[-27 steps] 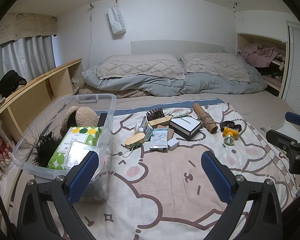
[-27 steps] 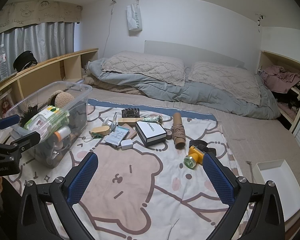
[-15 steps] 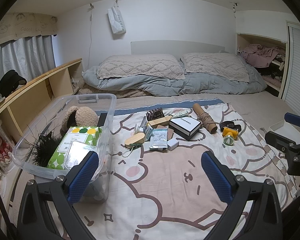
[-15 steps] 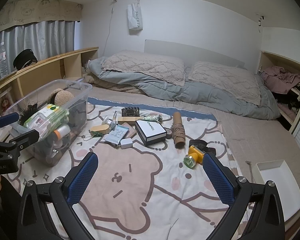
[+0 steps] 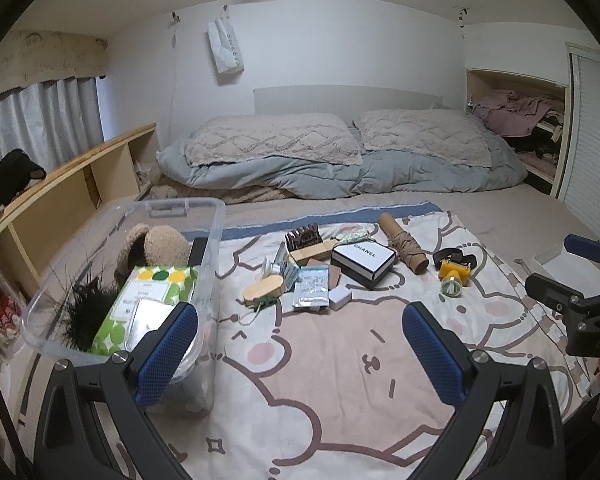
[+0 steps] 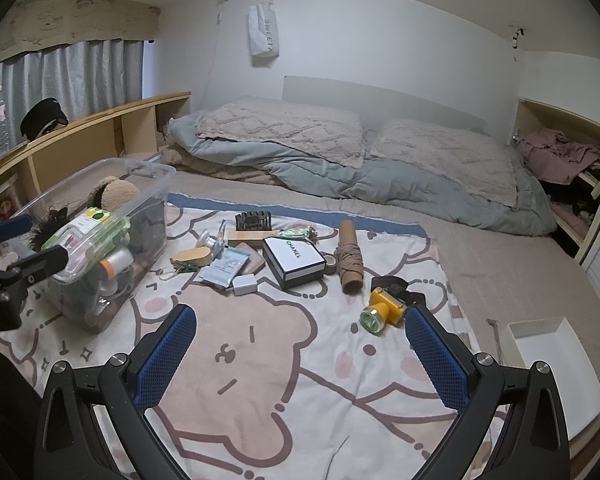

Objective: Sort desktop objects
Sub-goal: 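Move both tools toward the items scattered on the bed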

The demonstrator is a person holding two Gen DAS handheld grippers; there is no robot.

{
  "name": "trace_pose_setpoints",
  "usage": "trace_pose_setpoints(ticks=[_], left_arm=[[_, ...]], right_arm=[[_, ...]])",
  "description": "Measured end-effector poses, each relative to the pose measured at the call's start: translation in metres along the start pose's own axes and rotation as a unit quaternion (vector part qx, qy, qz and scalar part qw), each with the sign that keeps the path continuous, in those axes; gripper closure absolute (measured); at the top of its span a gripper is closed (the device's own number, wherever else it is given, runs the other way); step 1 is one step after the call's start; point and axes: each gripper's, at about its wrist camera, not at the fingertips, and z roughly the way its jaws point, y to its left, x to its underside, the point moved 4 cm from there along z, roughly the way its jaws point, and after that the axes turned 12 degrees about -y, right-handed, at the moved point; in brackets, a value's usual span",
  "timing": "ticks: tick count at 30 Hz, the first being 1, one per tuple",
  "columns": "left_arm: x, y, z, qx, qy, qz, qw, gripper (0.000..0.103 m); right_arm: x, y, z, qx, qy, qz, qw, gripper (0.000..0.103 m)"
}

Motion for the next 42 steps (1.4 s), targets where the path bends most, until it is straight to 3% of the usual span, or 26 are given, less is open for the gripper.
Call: trace_pose_setpoints(ticks=[7,21,26,36,42], left_arm=[[-0.014,-0.003,0.006,0.016,-0.004,0.001,0.9999,0.000],[-0.052,-0.027,0.017,0.026,-0.032,0.051,0.9978,0.000],[-0.056,-0.034,0.028,0.034,-0.043,0.041,0.9976,0.000],[-0.034,-0.048,0.069,0.053,-0.042,0.048,0.9965,0.000],[-0.008,-0.068,0.100,0.082,-0.008,0.073,0.9939,0.000]], right_arm=[[-0.002,-0.013,0.002,0.013,0.001,0.012,1.000,0.000],[-0.002,-0.049,0.011,0.043,0.014,0.026,0.999,0.000],[-0.001,-0.059,0.020,0.049,0.019,0.030,0.998,0.000],[0.004,-0.087,0.061,0.056,-0.011,0.111,0.992,0.000],[0.025,-0.073,0.094,0.057,0.033,0.053,0.996,0.000]])
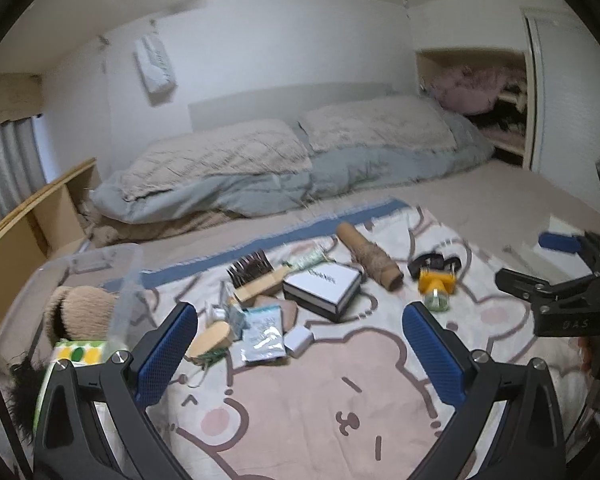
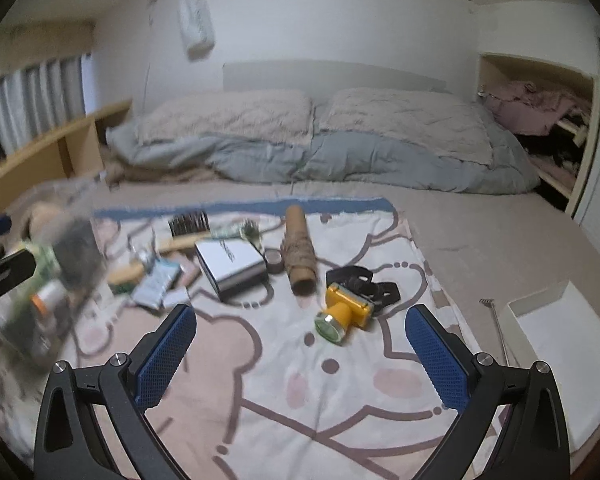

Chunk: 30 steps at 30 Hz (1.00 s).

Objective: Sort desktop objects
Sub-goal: 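Move both tools toward the items scattered on the bed, then lower the left tool toward the white charger plug while the right tool approaches the yellow headlamp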

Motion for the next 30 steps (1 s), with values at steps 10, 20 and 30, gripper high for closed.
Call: trace_pose_setpoints(ticks=[10,20,30], left_arm=[[0.051,-0.017,0.045,0.046,0.071,0.038,0.9957,0.000],[0.119,0.005,0.100,0.038,0.168,-0.012,0.9849,0.000],[0.161,0.031,0.138,0.021,0.197,-0.029,0.9798,0.000]], right_arm=[[0.032,0.019,0.053,-0.029,0.067,-0.021,0.997,0.000],[0.076,-0.008,0.117,0.032,0.145,-0.004,0.989,0.000],[0.115,-0.023,0.153,0.045,0.208,0.023,0.977,0.000]])
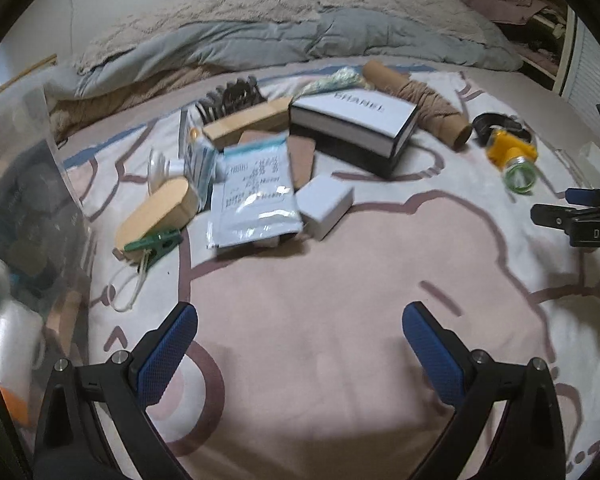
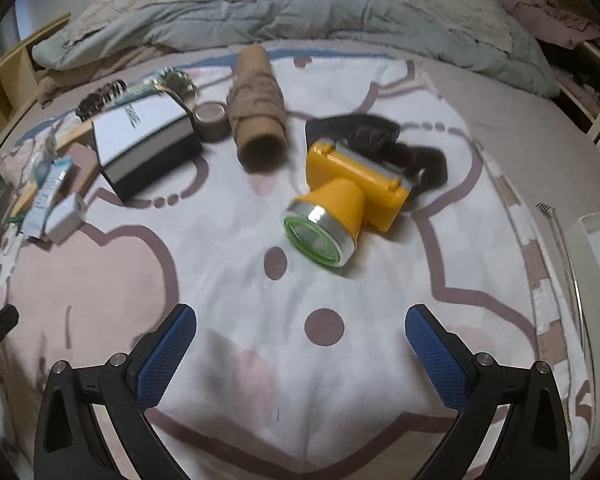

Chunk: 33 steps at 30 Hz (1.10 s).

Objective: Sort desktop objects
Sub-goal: 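Lower the left tool toward the white charger plug while the right tool approaches the yellow headlamp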

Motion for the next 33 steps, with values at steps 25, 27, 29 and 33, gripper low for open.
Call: trace_pose_setpoints(ticks=[25,27,29,33], left_arm=[[0.033,0.005,0.028,0.060,0.034,-0.011,0.9975,0.000],[0.031,0.005,0.029,0.068,0.038,-0.016,0.9968,0.001],[0.027,0.005,0.031,0.079,0.040,-0.019,0.9959,0.001],[0.015,0.012,0.031,0.104,0.027,-0.060,0.9924,0.012]], right_arm=[[0.032,-0.003,0.017,-0.035,-0.025,0.000,0.999,0.000],[0.031,-0.003,0.018,-0.037,-0.029,0.002,0.999,0.000],[0.031,-0.004,0.019,-0.036,-0.031,0.002,0.999,0.000],[0.030,-0.004,0.020,-0.035,-0.032,0.001,0.999,0.000]])
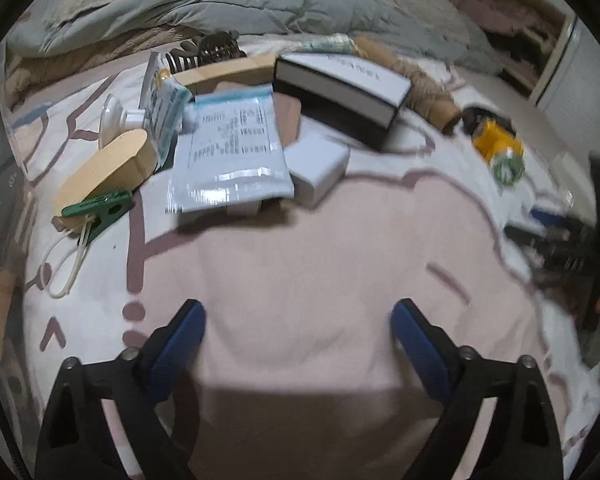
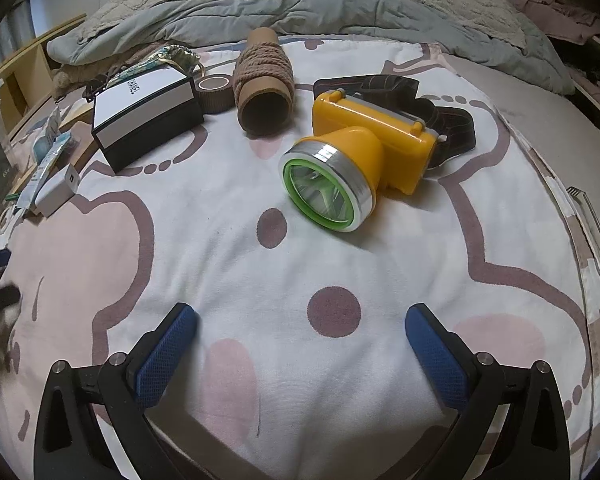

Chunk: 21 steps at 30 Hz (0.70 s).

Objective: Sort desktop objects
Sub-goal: 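Lower the left tool toward the white charger plug while the right tool approaches the yellow headlamp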

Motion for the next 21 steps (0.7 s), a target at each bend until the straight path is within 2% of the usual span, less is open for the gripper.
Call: trace_pose_setpoints(ticks=[4,9,13,21], left_arm=[[-0.018,0.000,0.000,0.036,-0.015,-0.027,0.9989,0.021],[-0.039,-0.010,0.007,0.067,-0.025,-0.032,0.9970,0.022],[-0.047,-0.016,0.020,0.053,-0.023,-0.021,0.9981,0.022],[-0.053,0.003,0.030,0.015,-0.031,-0.021,0.9992,0.022]], right_arm=[[-0.001,0.000,0.002,0.000,-0.002,0.000,1.000,0.000],[-0.002,-0.001,0.002,-0.001,-0.002,0.001,1.000,0.000],[-0.002,-0.002,0.000,-0.006,-0.005,0.007,1.000,0.000],[-0.005,-0.005,-0.003,-0.020,-0.011,0.023,0.999,0.000]])
